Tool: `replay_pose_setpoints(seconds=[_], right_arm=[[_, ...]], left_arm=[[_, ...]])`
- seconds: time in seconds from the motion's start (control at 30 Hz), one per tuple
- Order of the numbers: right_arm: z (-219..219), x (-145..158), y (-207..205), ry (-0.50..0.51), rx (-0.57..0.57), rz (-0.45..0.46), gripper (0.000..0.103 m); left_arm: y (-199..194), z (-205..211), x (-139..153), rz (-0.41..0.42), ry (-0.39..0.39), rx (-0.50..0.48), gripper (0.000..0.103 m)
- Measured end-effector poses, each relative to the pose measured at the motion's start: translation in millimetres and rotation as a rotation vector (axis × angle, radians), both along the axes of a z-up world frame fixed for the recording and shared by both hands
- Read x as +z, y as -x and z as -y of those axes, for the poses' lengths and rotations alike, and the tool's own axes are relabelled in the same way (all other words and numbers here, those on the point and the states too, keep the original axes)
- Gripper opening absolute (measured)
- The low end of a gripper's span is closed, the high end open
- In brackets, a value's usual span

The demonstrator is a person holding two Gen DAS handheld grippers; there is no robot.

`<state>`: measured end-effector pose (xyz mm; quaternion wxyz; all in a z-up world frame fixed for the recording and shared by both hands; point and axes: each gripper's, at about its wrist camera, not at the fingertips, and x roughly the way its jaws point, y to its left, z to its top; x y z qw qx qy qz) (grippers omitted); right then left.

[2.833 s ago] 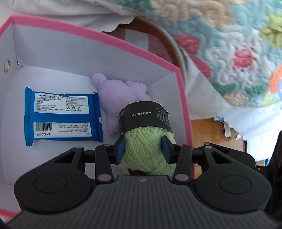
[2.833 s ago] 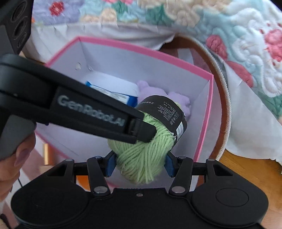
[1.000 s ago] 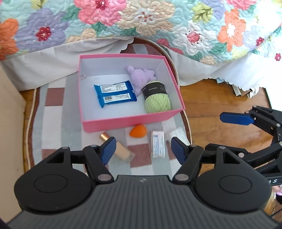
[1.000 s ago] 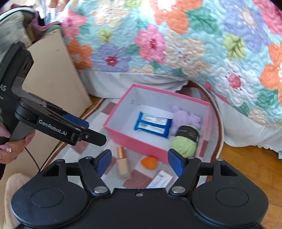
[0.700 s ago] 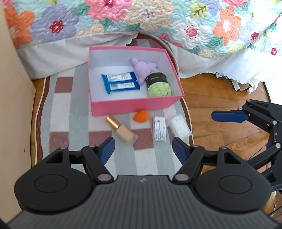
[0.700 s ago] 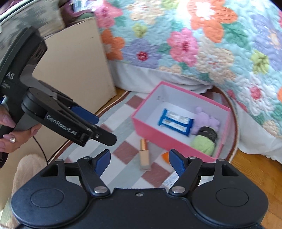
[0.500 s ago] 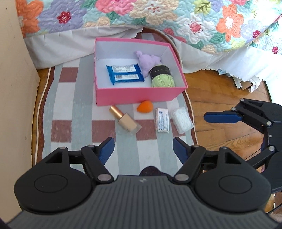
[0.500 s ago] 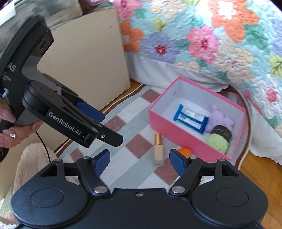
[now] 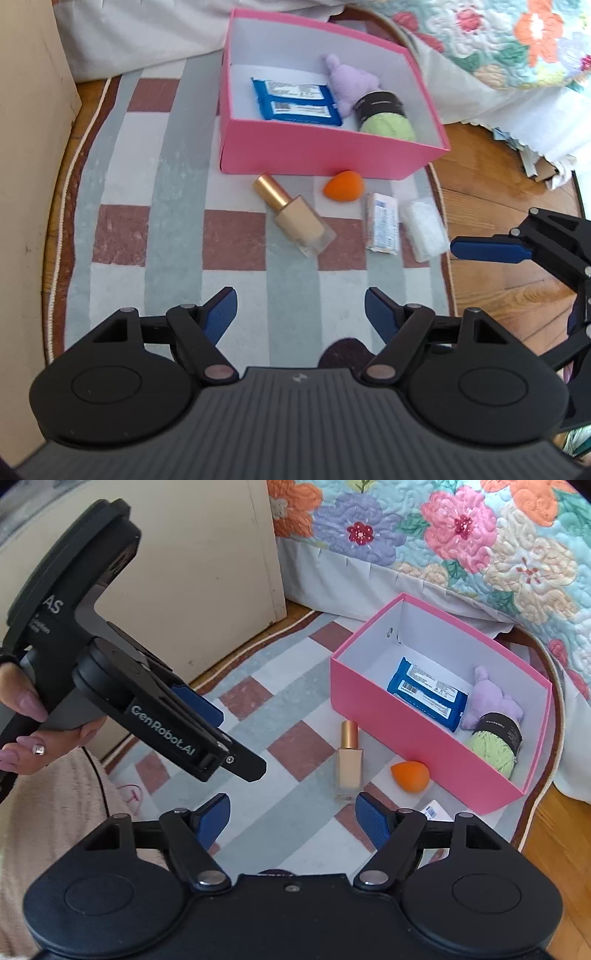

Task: Organize objects
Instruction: 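Move the left tool back to the gold-capped foundation bottle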

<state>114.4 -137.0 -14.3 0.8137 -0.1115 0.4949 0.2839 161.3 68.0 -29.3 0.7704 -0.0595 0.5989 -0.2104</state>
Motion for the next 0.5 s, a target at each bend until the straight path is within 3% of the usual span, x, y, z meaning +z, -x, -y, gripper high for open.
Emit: replay_pose_setpoints(seconds=[0.33,0.5], right_arm=[[-14.0,-62.5,-21.3,0.035,0.059,0.089,0.079],[-14.2,-93.2,-32.3,0.004,0.02,0.157,0.079]], left_arm=[[-23.0,8.9,-55.6,0.003,0.045,0.102,0.075],[-27.7,15.4,-79.6,0.003,0.026,0.177,0.075]])
